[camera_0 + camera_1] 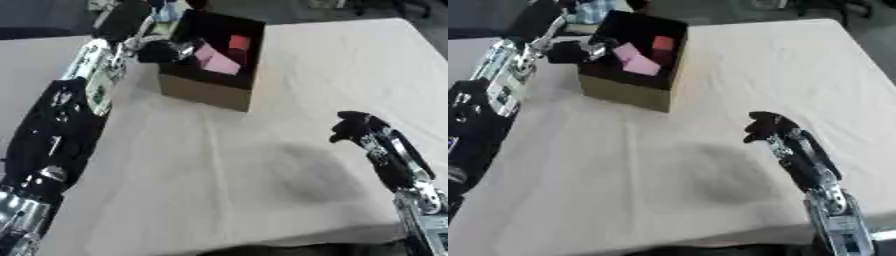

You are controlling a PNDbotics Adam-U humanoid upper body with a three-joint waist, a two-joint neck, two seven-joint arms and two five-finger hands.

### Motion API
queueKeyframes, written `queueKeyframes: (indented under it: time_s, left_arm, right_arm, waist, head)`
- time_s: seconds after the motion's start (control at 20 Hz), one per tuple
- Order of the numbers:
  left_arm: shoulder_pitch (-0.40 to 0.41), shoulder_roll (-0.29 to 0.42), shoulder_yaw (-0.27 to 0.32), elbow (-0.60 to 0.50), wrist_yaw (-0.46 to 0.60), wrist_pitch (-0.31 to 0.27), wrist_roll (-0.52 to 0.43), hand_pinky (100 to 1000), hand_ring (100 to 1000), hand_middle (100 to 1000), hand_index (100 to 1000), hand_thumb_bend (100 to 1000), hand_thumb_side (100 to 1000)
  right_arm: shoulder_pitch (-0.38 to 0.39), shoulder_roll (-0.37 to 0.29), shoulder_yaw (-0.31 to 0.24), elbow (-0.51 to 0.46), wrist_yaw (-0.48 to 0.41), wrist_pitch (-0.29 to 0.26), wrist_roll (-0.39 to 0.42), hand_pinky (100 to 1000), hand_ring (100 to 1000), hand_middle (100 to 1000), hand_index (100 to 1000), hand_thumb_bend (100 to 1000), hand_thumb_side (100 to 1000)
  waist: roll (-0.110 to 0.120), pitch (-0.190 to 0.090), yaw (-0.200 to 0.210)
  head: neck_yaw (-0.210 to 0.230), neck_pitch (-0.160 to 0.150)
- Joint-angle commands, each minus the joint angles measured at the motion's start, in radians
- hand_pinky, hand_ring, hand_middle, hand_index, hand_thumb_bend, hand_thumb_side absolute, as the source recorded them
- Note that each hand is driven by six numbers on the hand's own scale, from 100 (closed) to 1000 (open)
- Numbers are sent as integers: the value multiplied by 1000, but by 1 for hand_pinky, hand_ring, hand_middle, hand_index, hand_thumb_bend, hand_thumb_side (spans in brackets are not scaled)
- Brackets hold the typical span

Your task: Pick up objects on the table and place them in the box.

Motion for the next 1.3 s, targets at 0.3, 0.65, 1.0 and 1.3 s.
queueKeyframes:
  time_s: [0.3, 0.65, 1.0, 1.3]
  left_arm:
    - [11, 163, 78, -81, 85, 70, -77, 842, 739, 774, 906, 421, 655]
    - [23, 239, 136, 26, -30, 131, -184, 810, 719, 747, 888, 419, 639]
    - [25, 221, 163, 136, -76, 176, -172, 800, 705, 733, 885, 415, 641]
    - [28, 188, 164, 234, -98, 204, -162, 788, 702, 743, 892, 439, 676]
  right_arm:
    - [0, -11, -13, -8, -2, 0, -6, 701, 590, 603, 803, 100, 720]
    - [1, -13, -14, -7, 1, -1, -8, 701, 590, 603, 803, 100, 720]
    - [-1, -13, -15, -5, 0, -3, -9, 701, 590, 603, 804, 100, 719]
    - [-3, -13, -13, -4, -1, -5, -8, 701, 590, 603, 804, 100, 718]
  waist:
    - [8, -32, 17]
    - [7, -33, 28]
    - [1, -32, 25]
    - [-3, -29, 19]
  head:
    - [-17, 5]
    - [-25, 5]
    - [-27, 5]
    - [-26, 5]
